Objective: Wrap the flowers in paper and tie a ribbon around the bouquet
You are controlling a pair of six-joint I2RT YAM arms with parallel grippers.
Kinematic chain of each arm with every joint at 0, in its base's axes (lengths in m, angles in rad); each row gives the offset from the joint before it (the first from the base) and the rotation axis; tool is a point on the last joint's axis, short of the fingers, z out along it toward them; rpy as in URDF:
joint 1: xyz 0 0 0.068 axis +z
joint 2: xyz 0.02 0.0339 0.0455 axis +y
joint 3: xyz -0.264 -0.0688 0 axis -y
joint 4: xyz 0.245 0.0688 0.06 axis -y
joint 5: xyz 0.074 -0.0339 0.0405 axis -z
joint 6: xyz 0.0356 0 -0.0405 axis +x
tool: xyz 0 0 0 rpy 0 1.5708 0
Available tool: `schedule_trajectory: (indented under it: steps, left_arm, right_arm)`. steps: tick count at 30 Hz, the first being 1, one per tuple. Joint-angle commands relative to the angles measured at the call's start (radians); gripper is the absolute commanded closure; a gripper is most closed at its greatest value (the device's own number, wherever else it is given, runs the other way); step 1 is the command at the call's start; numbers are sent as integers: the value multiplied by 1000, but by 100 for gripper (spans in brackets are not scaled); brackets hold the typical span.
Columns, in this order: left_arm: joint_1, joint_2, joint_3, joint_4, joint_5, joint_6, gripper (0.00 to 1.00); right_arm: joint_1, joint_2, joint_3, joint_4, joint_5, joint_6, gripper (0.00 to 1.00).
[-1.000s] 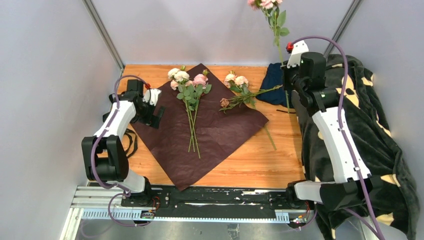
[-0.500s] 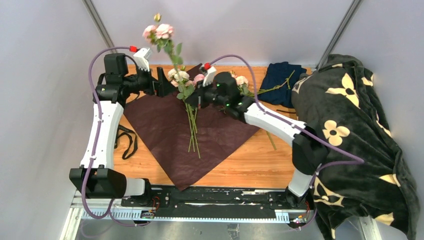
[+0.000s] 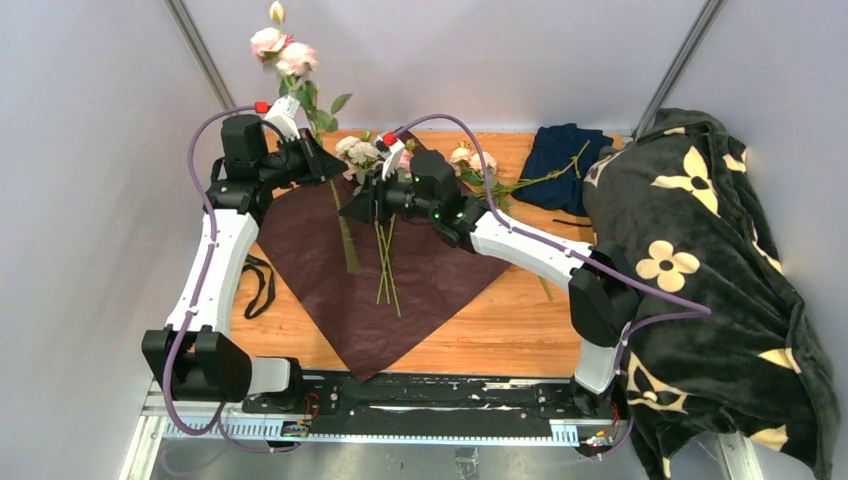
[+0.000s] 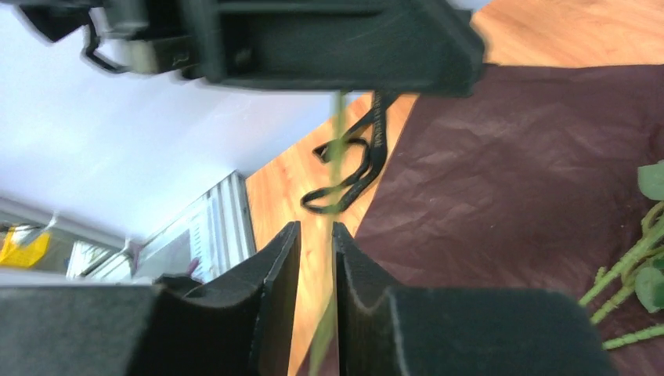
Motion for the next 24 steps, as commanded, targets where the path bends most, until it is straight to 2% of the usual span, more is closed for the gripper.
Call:
schedule_trajectory:
  steps: [1, 5, 9, 11, 14, 16, 17, 18, 20, 21, 24]
  left_arm:
    - [17, 56, -48, -10, -102, 5, 100]
    - [17, 184, -103, -47, -131, 8, 100]
    - [-73, 348, -106, -27, -186, 18, 100]
    - [-124, 411, -95, -31, -232, 33, 100]
    - [-179, 493, -90, -13, -289, 16, 100]
    - [-194, 537, -80, -10, -329, 15, 84]
    - [-199, 557, -66, -23, -348, 20, 63]
    - [-199, 572, -49, -54, -371, 24, 47]
    - [-199, 579, -35, -108, -386, 25, 15]
    - [-199, 566, -44, -117, -383, 22, 3]
    - [-199, 502, -60, -136, -369, 13, 0]
  right_arm:
    - [-69, -63, 21, -122, -172, -159, 65]
    - [-256, -179, -12, -441, -181, -423, 58]
    - [-445, -235, -46, -651, -63, -753, 59]
    - [-513, -223, -53, -705, 24, -889, 52]
    - [-611, -143, 17, -799, 45, -1056, 41]
    - [-644, -51, 90, -881, 50, -1126, 37]
    - [-658, 3, 173, -939, 60, -1172, 35]
    - [-663, 66, 248, -1001, 75, -1208, 35]
    - [-667, 178, 373, -1101, 130, -1264, 34]
    - [-668, 228, 422, -1134, 156, -1292, 34]
    - [-667, 348, 535, -1198, 217, -1383, 33]
